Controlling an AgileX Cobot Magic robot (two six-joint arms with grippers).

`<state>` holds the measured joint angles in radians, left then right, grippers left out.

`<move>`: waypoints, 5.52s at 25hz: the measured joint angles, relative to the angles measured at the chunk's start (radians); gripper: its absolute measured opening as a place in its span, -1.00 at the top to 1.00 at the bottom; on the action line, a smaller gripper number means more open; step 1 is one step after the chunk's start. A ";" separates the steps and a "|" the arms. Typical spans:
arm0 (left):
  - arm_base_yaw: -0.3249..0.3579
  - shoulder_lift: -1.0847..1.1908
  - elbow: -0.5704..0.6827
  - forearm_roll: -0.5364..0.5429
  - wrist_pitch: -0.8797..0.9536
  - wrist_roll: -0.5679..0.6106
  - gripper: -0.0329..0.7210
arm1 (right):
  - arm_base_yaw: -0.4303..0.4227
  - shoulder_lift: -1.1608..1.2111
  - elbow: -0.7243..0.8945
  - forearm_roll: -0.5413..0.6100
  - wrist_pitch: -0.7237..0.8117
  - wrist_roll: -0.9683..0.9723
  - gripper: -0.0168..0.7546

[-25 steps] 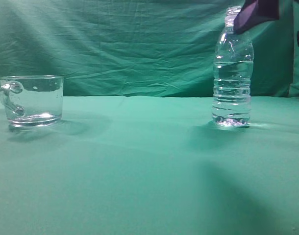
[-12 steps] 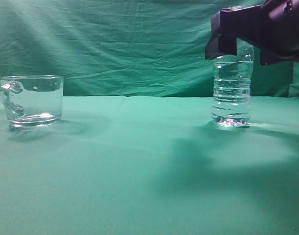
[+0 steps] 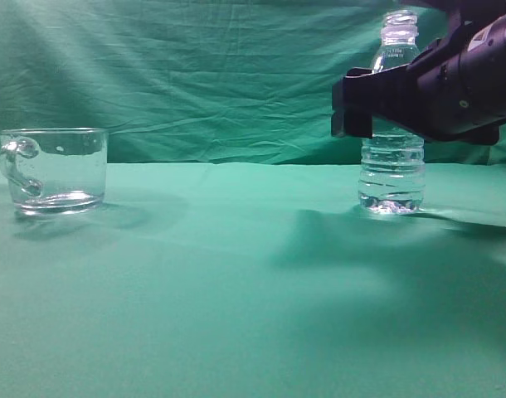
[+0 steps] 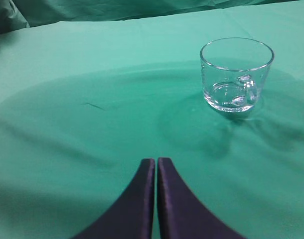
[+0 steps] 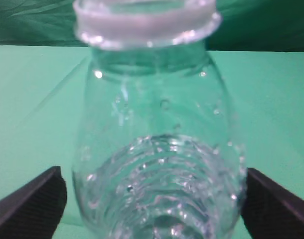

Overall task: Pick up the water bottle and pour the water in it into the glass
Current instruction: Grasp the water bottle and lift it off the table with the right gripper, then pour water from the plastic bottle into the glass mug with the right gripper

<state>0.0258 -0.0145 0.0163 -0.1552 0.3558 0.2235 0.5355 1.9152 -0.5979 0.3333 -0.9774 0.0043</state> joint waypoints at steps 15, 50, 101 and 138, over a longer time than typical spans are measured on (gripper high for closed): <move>0.000 0.000 0.000 0.000 0.000 0.000 0.91 | 0.000 0.041 -0.016 0.006 -0.038 -0.015 -0.01; 0.000 0.000 0.000 0.000 0.000 0.000 0.91 | 0.074 -0.137 -0.647 -0.463 1.080 -0.327 0.21; 0.000 0.000 0.000 0.000 0.000 0.000 0.91 | 0.190 0.322 -1.161 -1.187 1.081 -0.436 0.21; 0.000 0.000 0.000 0.000 0.000 0.000 0.91 | 0.190 0.322 -1.161 -1.488 1.126 -0.432 0.21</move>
<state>0.0258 -0.0145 0.0163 -0.1552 0.3558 0.2235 0.7251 2.2373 -1.7591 -1.1542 0.1482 -0.4280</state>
